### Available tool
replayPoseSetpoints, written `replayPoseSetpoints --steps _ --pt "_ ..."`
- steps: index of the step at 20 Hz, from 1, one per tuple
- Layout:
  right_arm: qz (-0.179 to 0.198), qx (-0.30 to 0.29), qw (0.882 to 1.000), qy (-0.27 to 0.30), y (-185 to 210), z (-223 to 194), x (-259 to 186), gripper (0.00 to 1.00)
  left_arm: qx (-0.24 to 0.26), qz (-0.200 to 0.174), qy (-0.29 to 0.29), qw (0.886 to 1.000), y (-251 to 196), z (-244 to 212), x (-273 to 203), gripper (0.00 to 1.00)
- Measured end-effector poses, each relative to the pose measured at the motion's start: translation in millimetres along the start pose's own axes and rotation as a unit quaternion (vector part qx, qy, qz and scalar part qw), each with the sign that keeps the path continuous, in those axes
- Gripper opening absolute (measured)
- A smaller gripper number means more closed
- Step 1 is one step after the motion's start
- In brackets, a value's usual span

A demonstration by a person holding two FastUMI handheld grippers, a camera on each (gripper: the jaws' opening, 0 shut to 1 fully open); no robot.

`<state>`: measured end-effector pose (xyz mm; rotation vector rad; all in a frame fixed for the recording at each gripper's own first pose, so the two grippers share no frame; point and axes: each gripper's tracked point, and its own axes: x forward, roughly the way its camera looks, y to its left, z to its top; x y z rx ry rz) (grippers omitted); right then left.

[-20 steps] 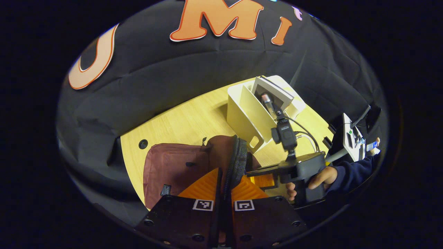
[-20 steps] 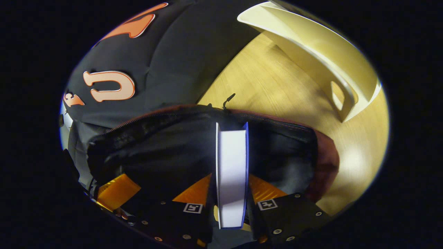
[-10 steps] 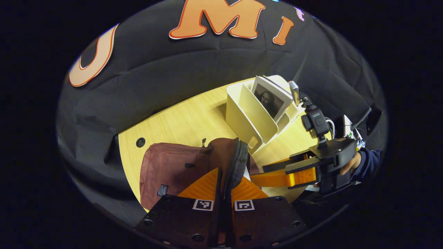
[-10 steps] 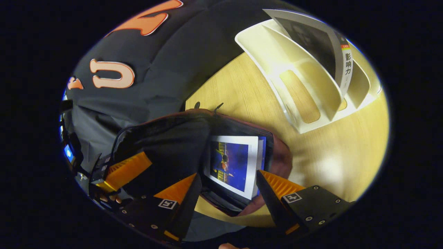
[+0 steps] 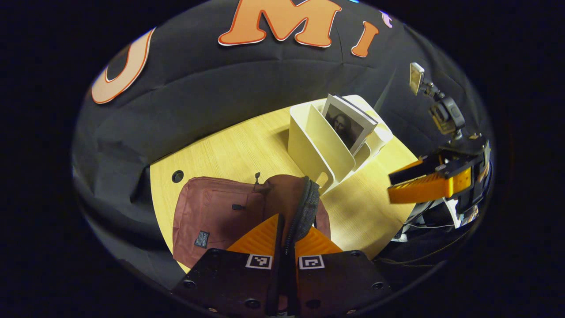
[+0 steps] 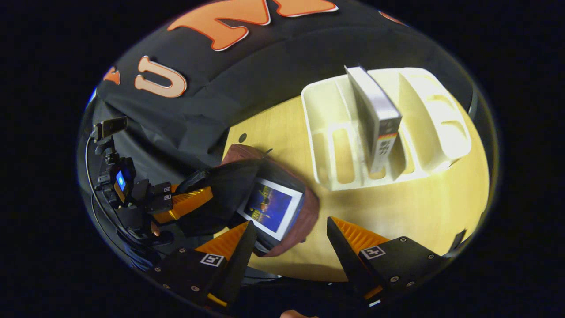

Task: Open the schoolbag, grab two books from the bookshelf and put them into the schoolbag.

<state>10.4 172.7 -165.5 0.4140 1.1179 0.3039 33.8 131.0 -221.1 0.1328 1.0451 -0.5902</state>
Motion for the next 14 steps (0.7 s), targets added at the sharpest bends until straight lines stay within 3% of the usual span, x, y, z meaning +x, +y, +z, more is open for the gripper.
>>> replayPoseSetpoints --steps 7,14 --pt "-0.080 -0.058 0.995 0.016 -43 53 -55 0.97 -0.026 0.001 0.001 1.000 -3 -5 6 0.08" --pt "-0.100 -0.096 0.990 0.026 -58 122 -51 0.98 -0.044 0.011 0.013 0.999 0 -8 9 0.08"
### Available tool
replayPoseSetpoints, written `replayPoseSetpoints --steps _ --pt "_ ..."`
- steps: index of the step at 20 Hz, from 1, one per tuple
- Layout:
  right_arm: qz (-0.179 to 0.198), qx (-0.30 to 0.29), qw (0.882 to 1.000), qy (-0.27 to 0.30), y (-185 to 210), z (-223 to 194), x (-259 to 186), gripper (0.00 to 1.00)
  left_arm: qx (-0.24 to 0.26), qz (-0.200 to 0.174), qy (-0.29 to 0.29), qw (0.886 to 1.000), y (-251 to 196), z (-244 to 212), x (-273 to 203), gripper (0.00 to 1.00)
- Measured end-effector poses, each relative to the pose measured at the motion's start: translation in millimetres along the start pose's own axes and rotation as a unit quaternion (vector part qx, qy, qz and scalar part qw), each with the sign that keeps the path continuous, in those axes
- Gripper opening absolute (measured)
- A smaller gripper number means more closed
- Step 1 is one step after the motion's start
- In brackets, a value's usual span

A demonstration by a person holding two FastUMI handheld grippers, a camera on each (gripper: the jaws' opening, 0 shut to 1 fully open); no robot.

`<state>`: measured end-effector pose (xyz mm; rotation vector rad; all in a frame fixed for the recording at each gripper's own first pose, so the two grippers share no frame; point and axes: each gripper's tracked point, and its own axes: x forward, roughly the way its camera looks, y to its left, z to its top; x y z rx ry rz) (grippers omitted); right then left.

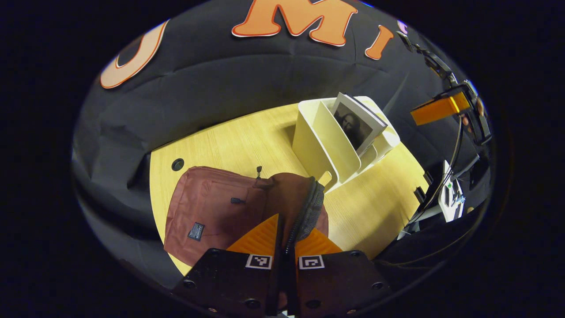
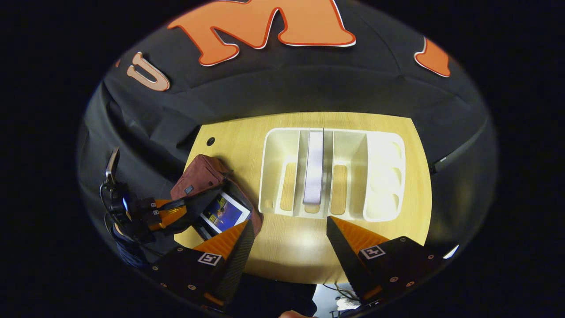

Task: Open the schoolbag, grab two books from the bookshelf and put them into the schoolbag.

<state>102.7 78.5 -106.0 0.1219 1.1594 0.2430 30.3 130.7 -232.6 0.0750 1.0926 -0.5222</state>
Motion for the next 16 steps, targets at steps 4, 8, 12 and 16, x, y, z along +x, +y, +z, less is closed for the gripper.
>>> replayPoseSetpoints --steps 4,8,12,16 --pt "0.001 -0.016 0.999 0.029 -5 13 30 0.98 -0.019 0.012 0.006 1.000 3 -2 1 0.08" --pt "-0.029 -0.005 0.998 0.052 -29 29 73 0.98 -0.045 0.025 0.015 0.999 5 -9 4 0.08" --pt "-0.037 0.012 0.996 0.079 -41 36 107 0.96 -0.068 0.035 0.025 0.997 5 -16 6 0.08" --pt "-0.062 0.026 0.993 0.098 -49 39 130 0.69 -0.076 0.042 0.027 0.996 6 -18 5 0.08"
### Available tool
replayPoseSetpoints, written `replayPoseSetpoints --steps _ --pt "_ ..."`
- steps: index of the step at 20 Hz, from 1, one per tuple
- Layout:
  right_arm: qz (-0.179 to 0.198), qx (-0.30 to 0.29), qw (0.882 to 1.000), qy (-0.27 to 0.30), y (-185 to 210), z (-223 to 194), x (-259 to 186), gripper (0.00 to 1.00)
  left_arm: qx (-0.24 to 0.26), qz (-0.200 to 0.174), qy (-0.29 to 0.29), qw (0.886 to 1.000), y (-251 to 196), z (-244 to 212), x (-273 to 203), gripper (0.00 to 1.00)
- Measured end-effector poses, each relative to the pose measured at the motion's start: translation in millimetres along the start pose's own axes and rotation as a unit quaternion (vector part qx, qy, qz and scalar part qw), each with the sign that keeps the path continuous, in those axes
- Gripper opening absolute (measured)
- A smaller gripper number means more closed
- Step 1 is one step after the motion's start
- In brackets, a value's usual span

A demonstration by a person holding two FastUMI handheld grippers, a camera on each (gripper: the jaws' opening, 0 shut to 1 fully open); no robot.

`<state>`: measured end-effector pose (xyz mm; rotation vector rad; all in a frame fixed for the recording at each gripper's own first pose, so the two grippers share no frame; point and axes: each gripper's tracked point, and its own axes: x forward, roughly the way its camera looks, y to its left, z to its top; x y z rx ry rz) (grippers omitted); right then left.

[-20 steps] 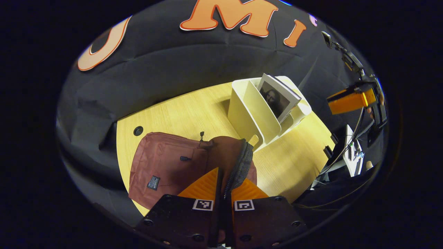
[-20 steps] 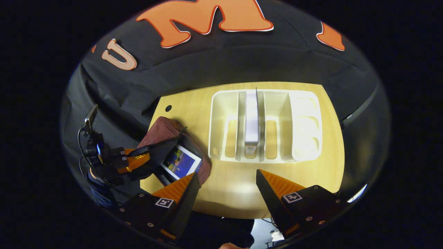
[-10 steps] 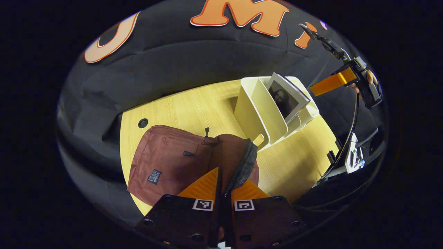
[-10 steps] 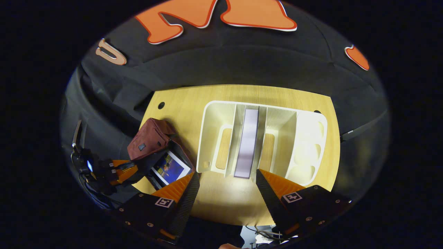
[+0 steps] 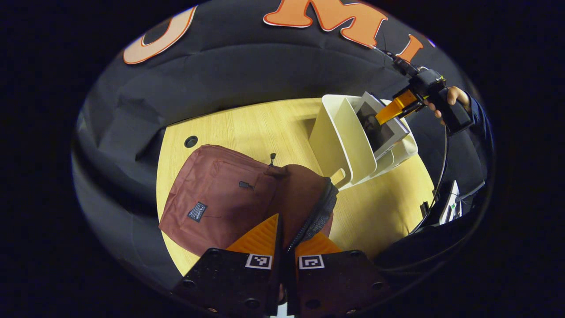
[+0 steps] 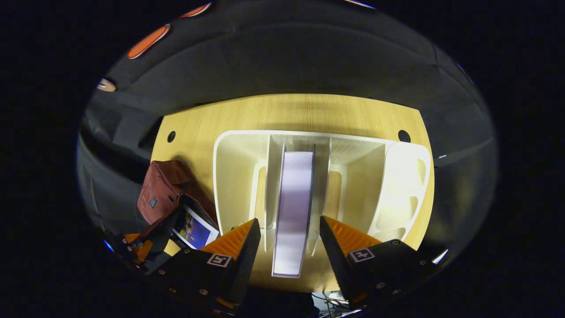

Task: Open the schoolbag, grab two books from the bookshelf and put them into the schoolbag.

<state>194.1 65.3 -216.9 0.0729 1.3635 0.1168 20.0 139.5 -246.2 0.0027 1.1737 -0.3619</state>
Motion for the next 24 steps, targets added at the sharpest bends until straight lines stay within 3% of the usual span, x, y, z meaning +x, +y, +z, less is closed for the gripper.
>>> replayPoseSetpoints --steps 1,2,3,4,7,14,15,16,24 --pt "-0.005 0.002 1.000 0.003 -1 1 5 0.78 -0.003 0.001 0.001 1.000 0 -1 -1 0.08" --pt "-0.008 0.007 1.000 0.005 -2 3 7 0.57 -0.005 0.001 0.002 1.000 1 -2 -1 0.08" --pt "-0.012 0.010 1.000 0.009 -2 3 10 0.65 -0.007 0.000 0.003 1.000 1 -4 -1 0.08" --pt "-0.015 0.020 1.000 0.014 -3 0 13 0.56 -0.006 0.001 0.003 1.000 0 -4 -1 0.08" --pt "-0.023 0.039 0.999 0.027 -11 -4 5 0.38 -0.004 0.000 0.001 1.000 0 -3 -2 0.08" --pt "-0.012 0.050 0.999 -0.010 -14 -1 -48 0.33 -0.003 -0.012 -0.005 1.000 1 -6 -1 0.08" --pt "-0.009 0.051 0.998 -0.019 -13 0 -59 0.23 -0.002 -0.013 -0.006 1.000 1 -6 -1 0.08" --pt "-0.007 0.051 0.998 -0.028 -13 -2 -69 0.33 -0.004 -0.015 -0.007 1.000 0 -6 -1 0.08" --pt "0.034 0.072 0.993 -0.086 9 -19 -150 0.32 0.008 -0.033 -0.023 0.999 -1 -12 -1 0.08"
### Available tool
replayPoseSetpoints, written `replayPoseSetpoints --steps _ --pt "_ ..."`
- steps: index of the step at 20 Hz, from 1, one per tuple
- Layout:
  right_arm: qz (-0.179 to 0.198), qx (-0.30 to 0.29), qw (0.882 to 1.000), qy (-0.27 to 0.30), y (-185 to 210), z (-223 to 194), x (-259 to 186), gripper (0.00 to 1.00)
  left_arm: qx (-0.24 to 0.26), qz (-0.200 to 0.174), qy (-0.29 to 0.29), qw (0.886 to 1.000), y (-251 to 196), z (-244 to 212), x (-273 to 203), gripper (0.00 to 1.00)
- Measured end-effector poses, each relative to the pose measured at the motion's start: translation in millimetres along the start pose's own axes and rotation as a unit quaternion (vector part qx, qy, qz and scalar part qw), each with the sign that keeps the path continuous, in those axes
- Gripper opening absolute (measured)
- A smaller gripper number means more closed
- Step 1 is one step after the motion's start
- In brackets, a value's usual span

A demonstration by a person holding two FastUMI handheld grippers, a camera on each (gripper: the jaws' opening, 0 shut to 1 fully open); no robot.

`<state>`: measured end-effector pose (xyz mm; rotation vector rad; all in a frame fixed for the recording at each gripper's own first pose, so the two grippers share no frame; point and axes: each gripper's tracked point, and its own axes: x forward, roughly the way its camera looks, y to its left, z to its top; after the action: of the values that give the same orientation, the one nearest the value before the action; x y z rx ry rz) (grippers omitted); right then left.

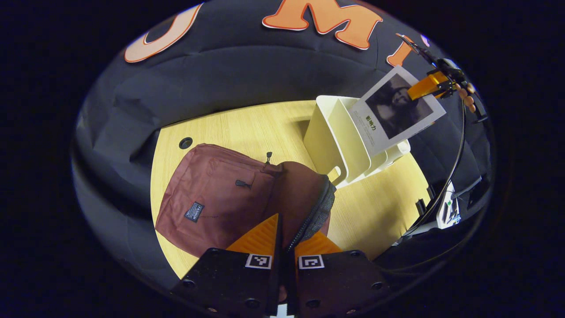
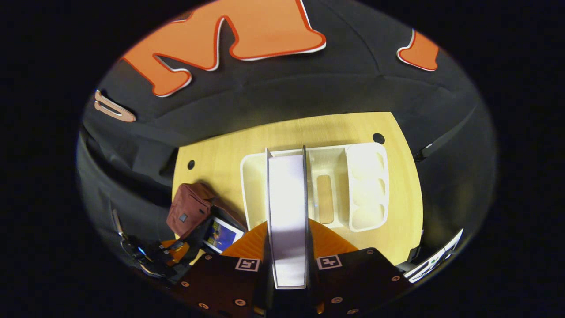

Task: Open the schoolbag, grab two books from the bookshelf and put them into the schoolbag.

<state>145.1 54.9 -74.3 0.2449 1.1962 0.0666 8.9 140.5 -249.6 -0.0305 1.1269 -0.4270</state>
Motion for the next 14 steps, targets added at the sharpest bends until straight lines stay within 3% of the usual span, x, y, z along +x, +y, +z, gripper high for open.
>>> replayPoseSetpoints --steps 7,14 --pt "0.023 -0.008 0.999 -0.038 24 -27 -52 0.32 0.027 -0.010 -0.006 1.000 -1 -3 -2 0.08" --pt "0.094 0.008 0.994 -0.051 78 -78 -56 0.32 0.046 -0.007 -0.019 0.999 5 9 -10 0.08"
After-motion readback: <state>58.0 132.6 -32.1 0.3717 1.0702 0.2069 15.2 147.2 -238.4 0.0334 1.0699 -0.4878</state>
